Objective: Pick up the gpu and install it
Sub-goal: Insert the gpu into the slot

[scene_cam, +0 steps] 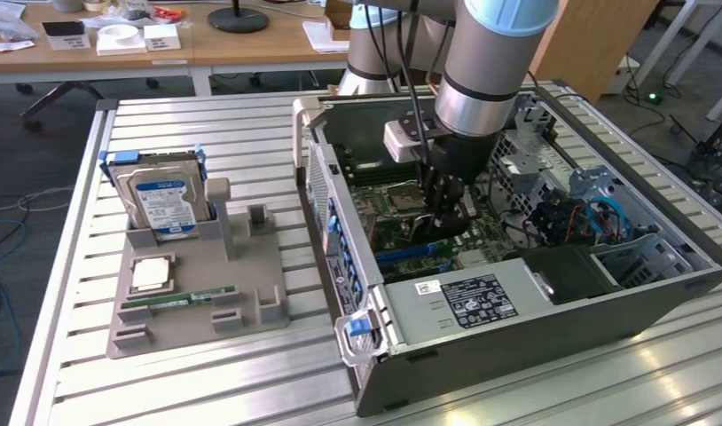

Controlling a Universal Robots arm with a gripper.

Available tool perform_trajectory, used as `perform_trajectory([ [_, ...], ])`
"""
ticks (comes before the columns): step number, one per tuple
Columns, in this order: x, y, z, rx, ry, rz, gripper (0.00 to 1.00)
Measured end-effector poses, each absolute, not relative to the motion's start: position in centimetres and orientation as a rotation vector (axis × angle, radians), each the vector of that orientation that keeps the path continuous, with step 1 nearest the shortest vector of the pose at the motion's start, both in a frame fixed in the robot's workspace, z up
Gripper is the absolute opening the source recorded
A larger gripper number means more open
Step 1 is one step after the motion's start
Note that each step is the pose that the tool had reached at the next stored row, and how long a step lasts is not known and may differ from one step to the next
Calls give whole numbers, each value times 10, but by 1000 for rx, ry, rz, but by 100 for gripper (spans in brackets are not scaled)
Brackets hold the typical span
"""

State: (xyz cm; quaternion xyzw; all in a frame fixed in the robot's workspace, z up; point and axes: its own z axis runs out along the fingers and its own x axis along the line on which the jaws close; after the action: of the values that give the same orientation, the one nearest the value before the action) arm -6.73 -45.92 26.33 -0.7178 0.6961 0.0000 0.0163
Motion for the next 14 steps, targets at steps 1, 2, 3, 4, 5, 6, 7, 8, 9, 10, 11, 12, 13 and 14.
perform_trajectory([
  [1, -67, -459, 263, -2232, 2164, 0, 26],
  [2, -68, -459, 263, -2232, 2165, 0, 26],
  [3, -68, -459, 263, -2232, 2165, 0, 26],
  [4, -68, -459, 263, -2232, 2164, 0, 26],
  [5, -68, -459, 263, -2232, 2164, 0, 26],
  [6, -68, -459, 263, -2232, 2164, -1, 26],
  [7, -68, -459, 263, -2232, 2164, -1, 26],
  [8, -68, -459, 263, -2232, 2164, -1, 26],
  [9, -69, -459, 263, -2232, 2164, -1, 26],
  [10, -69, -459, 262, -2231, 2164, -1, 26],
  [11, -69, -459, 262, -2231, 2164, -1, 26],
  [12, -69, -459, 262, -2231, 2164, -1, 26],
  [13, -70, -459, 262, -2231, 2164, -1, 26],
  [14, -70, -459, 262, -2231, 2164, -1, 26],
])
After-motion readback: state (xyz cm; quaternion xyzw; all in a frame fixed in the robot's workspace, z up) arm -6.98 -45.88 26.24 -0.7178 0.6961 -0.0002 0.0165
